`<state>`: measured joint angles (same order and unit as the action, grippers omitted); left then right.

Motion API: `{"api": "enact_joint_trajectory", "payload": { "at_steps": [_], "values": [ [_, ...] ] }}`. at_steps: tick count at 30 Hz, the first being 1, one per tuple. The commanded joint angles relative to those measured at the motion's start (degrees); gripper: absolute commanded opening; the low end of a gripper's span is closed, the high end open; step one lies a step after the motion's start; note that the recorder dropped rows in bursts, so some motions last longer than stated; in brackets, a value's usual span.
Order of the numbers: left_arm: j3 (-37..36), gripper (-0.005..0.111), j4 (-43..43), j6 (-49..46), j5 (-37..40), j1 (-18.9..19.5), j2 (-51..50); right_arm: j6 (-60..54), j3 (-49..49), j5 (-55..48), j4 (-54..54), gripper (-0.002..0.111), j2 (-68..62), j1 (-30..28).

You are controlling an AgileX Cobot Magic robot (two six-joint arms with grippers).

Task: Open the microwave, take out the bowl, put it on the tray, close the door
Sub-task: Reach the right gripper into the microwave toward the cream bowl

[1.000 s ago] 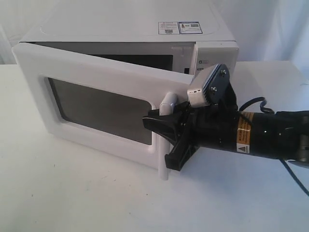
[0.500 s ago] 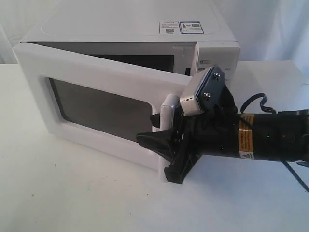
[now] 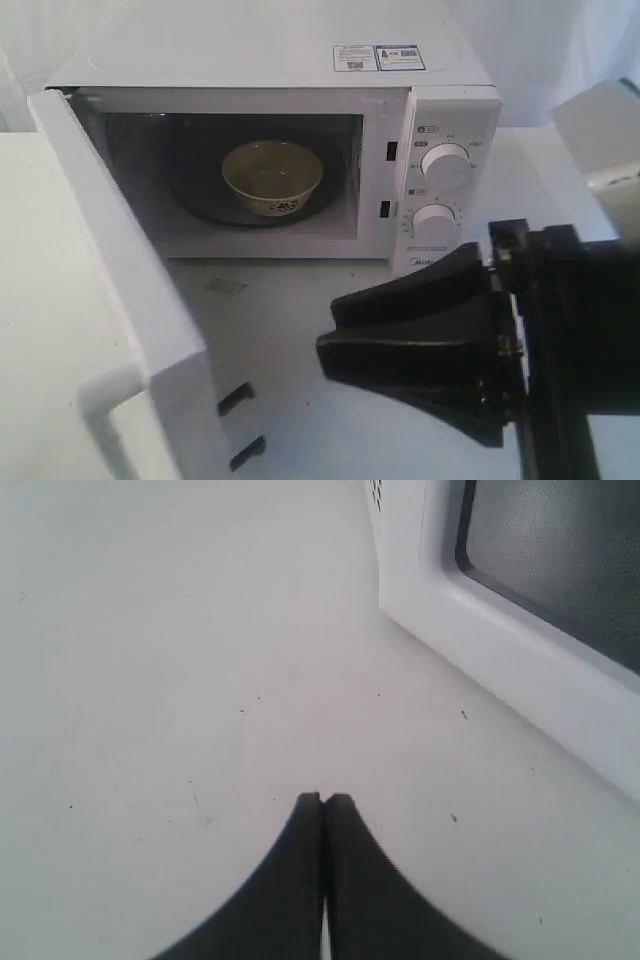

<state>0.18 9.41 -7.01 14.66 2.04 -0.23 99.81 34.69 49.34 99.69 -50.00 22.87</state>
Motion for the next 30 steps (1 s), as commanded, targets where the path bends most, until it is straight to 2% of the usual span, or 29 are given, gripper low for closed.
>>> {"api": "enact_joint_trajectory", "payload": {
  "at_steps": [1,5,11,14,20,24,30],
  "values": [
    [-0.18,0.0,0.13,0.22,0.03,-0.03,0.23,0.13,-1.55,-14.26,0.26,0.007,2.61,-0.01],
    [-0.18,0.0,0.13,0.22,0.03,-0.03,0.23,-7.42,-1.55,-14.17,0.26,0.009,-6.56,-0.01],
    [-0.18,0.0,0.13,0.22,0.03,-0.03,0.23,-27.47,1.28,-14.51,-3.69,0.031,-25.38,3.31],
    [-0.18,0.0,0.13,0.22,0.03,-0.03,0.23,-29.23,4.48,-18.62,-3.59,0.039,-32.27,7.03],
    [-0.18,0.0,0.13,0.22,0.03,-0.03,0.23,-29.46,10.61,-32.25,0.26,0.041,-39.86,13.04],
    [-0.18,0.0,0.13,0.22,0.03,-0.03,0.23,-36.11,14.95,-39.06,0.26,0.041,-42.57,15.79],
    [-0.18,0.0,0.13,0.22,0.03,-0.03,0.23,-45.66,20.41,-56.29,0.26,0.041,-47.71,16.74]
  ]
}}
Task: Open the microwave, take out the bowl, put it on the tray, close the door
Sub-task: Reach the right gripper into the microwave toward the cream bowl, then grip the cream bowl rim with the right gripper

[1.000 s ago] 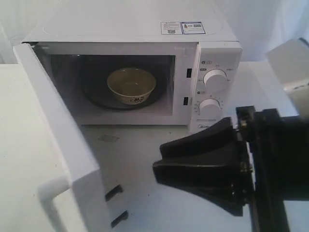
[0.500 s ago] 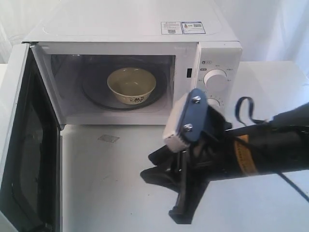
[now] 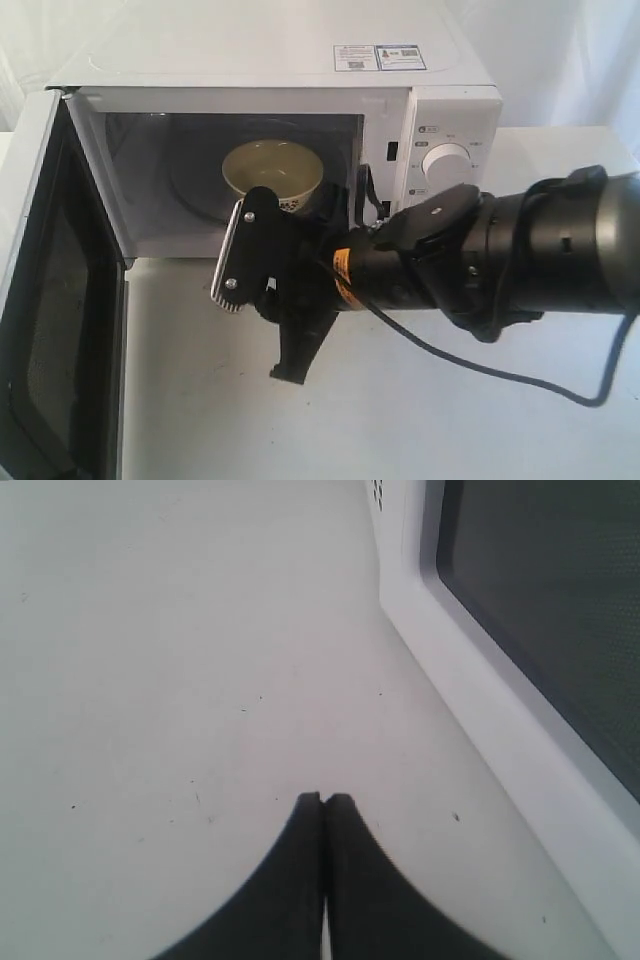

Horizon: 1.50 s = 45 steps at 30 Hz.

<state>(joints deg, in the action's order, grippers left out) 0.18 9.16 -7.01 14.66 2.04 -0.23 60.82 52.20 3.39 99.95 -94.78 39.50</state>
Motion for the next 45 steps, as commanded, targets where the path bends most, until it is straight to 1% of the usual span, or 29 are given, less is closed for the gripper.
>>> {"api": "enact_joint_trajectory", "payload": {
  "at_steps": [1,3,11,18,31,45],
  "values": [
    [-0.18,0.0,0.38,0.22,0.03,-0.03,0.23,-8.5,3.75,-12.51,-0.01,0.041,-3.96,0.12],
    [-0.18,0.0,0.38,0.22,0.03,-0.03,0.23,-10.58,5.53,-14.25,-0.01,0.041,-6.1,0.12],
    [-0.18,0.0,0.38,0.22,0.03,-0.03,0.23,-14.74,15.2,-14.72,-0.01,0.041,-13.39,0.0],
    [-0.18,0.0,0.38,0.22,0.03,-0.03,0.23,-15.68,20.6,-14.86,-0.01,0.041,-16.98,-0.36],
    [-0.18,0.0,0.38,0.22,0.03,-0.03,0.23,-15.68,23.95,-15.59,-0.01,0.041,-21.24,-3.16],
    [-0.18,0.0,0.38,0.22,0.03,-0.03,0.23,-15.68,30.11,-12.04,-0.01,0.041,-26.13,-4.67]
  ]
}}
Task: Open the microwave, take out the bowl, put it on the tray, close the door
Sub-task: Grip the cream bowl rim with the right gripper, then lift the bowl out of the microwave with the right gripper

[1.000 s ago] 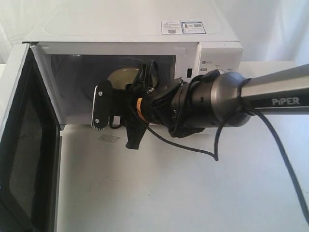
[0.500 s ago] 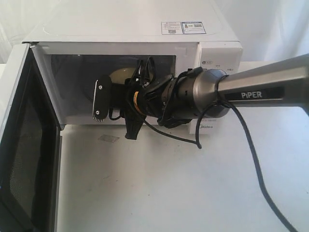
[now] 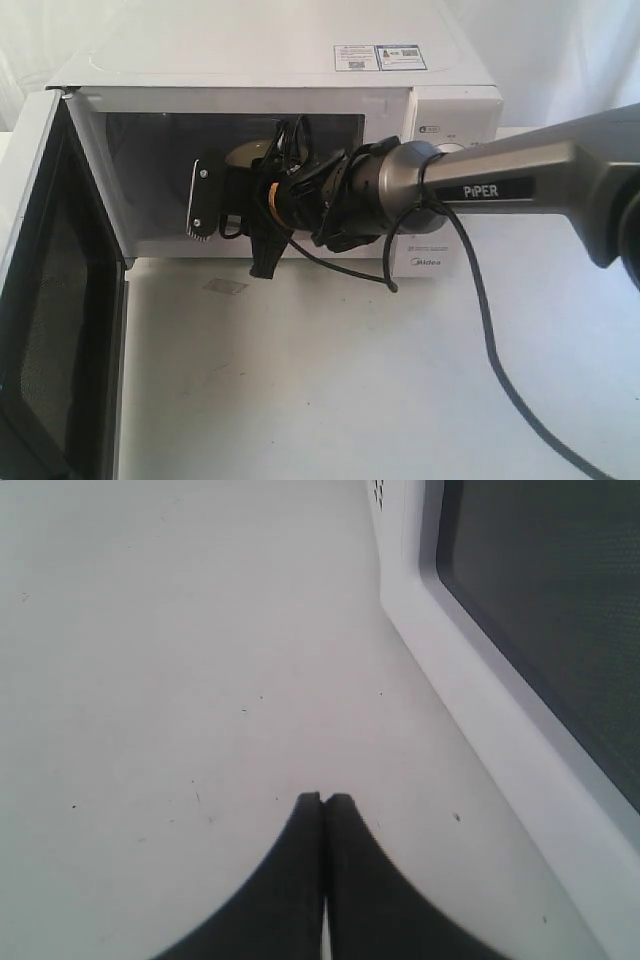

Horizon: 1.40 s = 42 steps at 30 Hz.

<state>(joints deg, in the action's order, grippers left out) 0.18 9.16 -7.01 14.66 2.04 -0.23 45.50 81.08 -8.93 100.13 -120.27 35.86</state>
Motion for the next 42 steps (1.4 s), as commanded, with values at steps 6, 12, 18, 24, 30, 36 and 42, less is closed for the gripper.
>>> {"api": "enact_joint_trajectory", "payload": {
  "at_steps": [6,12,18,24,30,36,42],
  "values": [
    [-0.18,0.0,0.38,0.22,0.03,-0.03,0.23,-0.36,1.68,0.81,-0.18,0.041,-1.68,-1.91],
    [-0.18,0.0,0.38,0.22,0.03,-0.03,0.23,-0.36,1.68,3.6,-0.89,0.041,-2.21,-2.48],
    [-0.18,0.0,0.38,0.22,0.03,-0.03,0.23,-0.16,1.68,4.42,-3.01,0.0,-2.21,-2.75],
    [-0.18,0.0,0.38,0.22,0.03,-0.03,0.23,6.06,1.46,6.72,-3.22,0.0,0.95,-0.6],
    [-0.18,0.0,0.38,0.22,0.03,-0.03,0.23,19.62,-6.51,15.85,-1.53,0.0,9.16,3.12],
    [-0.18,0.0,0.38,0.22,0.03,-0.03,0.23,32.0,-16.5,25.6,-0.18,0.0,18.49,5.17],
    [-0.18,0.0,0.38,0.22,0.03,-0.03,0.23,39.11,-22.85,37.25,-0.18,0.0,24.73,5.27]
  ]
}}
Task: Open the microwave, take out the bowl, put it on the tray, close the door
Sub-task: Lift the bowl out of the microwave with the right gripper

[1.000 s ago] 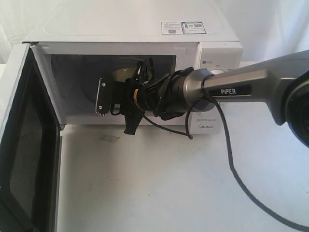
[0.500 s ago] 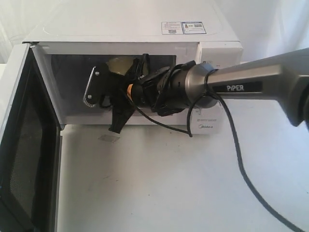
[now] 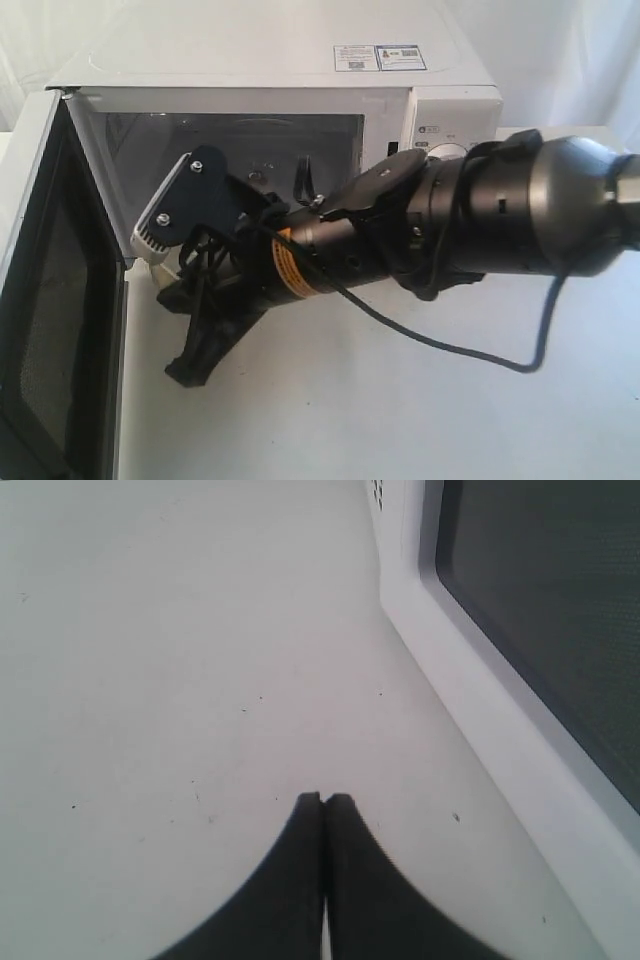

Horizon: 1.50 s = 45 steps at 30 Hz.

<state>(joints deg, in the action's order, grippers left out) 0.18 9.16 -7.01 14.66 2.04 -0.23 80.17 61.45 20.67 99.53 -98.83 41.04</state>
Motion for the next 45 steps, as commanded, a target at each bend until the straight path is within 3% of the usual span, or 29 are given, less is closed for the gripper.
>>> {"api": "enact_joint_trajectory", "payload": {
  "at_steps": [1,6,16,20,21,24,27,28,32,40,45],
  "values": [
    [-0.18,0.0,0.38,0.22,0.03,-0.03,0.23,5.34,-4.05,10.51,0.42,0.0,3.73,0.1],
    [-0.18,0.0,0.38,0.22,0.03,-0.03,0.23,7.72,-7.92,16.14,0.42,0.0,4.65,0.1],
    [-0.18,0.0,0.38,0.22,0.03,-0.03,0.23,8.56,-11.87,11.67,0.42,0.0,8.24,-0.52],
    [-0.18,0.0,0.38,0.22,0.03,-0.03,0.23,5.77,-12.19,-2.22,0.42,0.0,15.08,-0.52],
    [-0.18,0.0,0.38,0.22,0.03,-0.03,0.23,5.66,-12.9,-12.87,0.42,0.0,17.36,-0.38],
    [-0.18,0.0,0.38,0.22,0.03,-0.03,0.23,-0.38,-15.47,-25.8,0.42,0.0,20.0,-0.38],
    [-0.18,0.0,0.38,0.22,0.03,-0.03,0.23,-21.01,-18.11,-44.45,-17.09,0.0,20.45,-0.38],
    [-0.18,0.0,0.38,0.22,0.03,-0.03,0.23,-37.66,-17.91,-51.15,-30.36,0.0,19.91,-0.38],
    [-0.18,0.0,0.38,0.22,0.03,-0.03,0.23,-67.37,-14.85,-66.77,-56.67,0.0,19.91,0.23],
    [-0.18,0.0,0.38,0.22,0.03,-0.03,0.23,-73.85,-14.8,-68.95,-80.13,0.0,20.35,1.87],
    [-0.18,0.0,0.38,0.22,0.03,-0.03,0.23,-70.54,-16.35,-69.58,-80.15,0.0,20.35,1.76]
  ]
}}
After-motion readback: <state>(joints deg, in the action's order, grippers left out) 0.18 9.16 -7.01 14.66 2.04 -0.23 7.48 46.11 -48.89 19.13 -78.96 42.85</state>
